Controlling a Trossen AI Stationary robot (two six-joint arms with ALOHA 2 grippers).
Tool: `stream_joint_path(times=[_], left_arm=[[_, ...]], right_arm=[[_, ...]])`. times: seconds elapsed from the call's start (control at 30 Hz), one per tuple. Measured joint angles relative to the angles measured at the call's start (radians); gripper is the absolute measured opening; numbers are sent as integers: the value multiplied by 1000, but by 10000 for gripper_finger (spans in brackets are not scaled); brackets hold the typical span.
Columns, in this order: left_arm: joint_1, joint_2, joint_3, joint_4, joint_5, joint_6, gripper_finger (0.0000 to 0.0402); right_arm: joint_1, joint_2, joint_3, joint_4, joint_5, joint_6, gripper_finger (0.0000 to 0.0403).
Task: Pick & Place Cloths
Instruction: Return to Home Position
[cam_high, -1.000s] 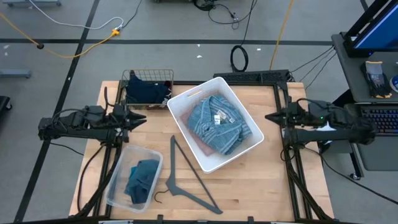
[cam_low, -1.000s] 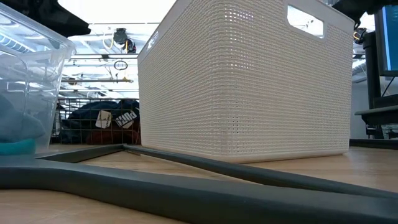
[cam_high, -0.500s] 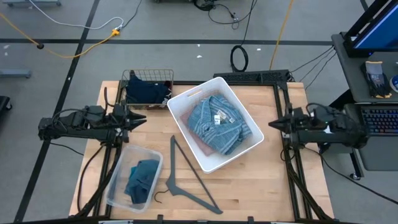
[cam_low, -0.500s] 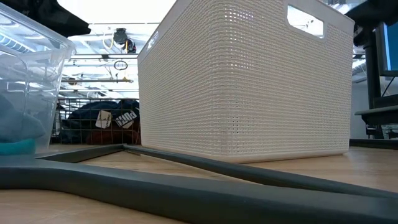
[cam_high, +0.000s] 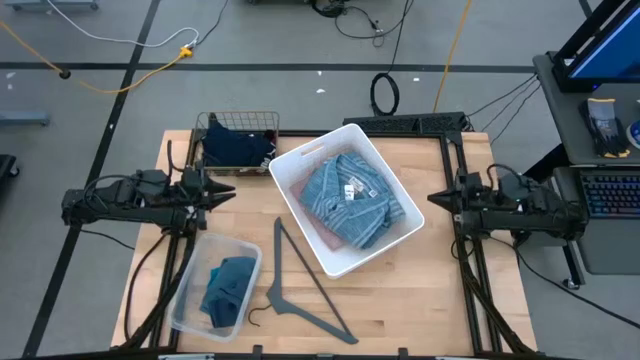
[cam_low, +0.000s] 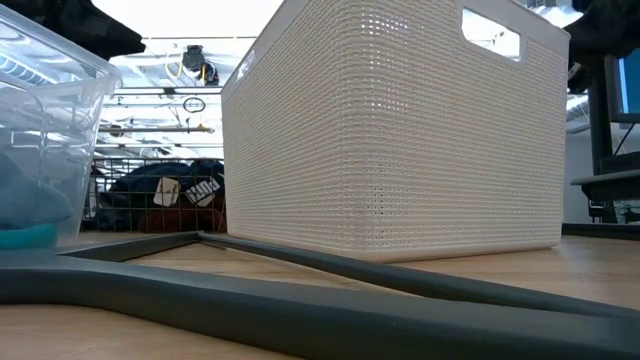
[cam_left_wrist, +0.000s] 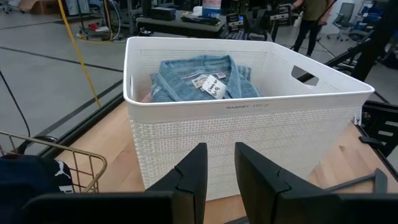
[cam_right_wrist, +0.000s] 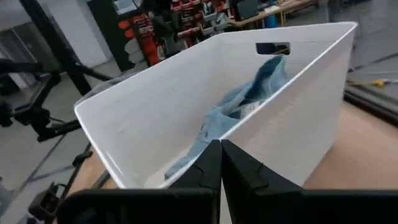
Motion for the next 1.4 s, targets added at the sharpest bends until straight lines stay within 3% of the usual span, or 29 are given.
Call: stream_joint_path(times=[0.1,0.3,0.53,0.87,1.0,1.2,1.4], left_arm=[[0,0,0,0,9,-7,81],[0,0,0,0,19,-10,81],[0,0,0,3,19,0,81],[0,1,0,7,28,28,81],[0,1,0,29,56,29,81],[0,1,0,32,63,29,81],[0,1,0,51,105,57,81]], right_arm=[[0,5,-31,-5,-3,15,1],[0,2,-112,192,10,-26,1],[0,-12,-150,193,254,-81,1],[0,-19,-279,312,257,-110,1],[0,-20,-297,309,278,-150,1],[-2,-20,-297,297,416,-219,1],[-2,-20,-297,229,410,-198,1]])
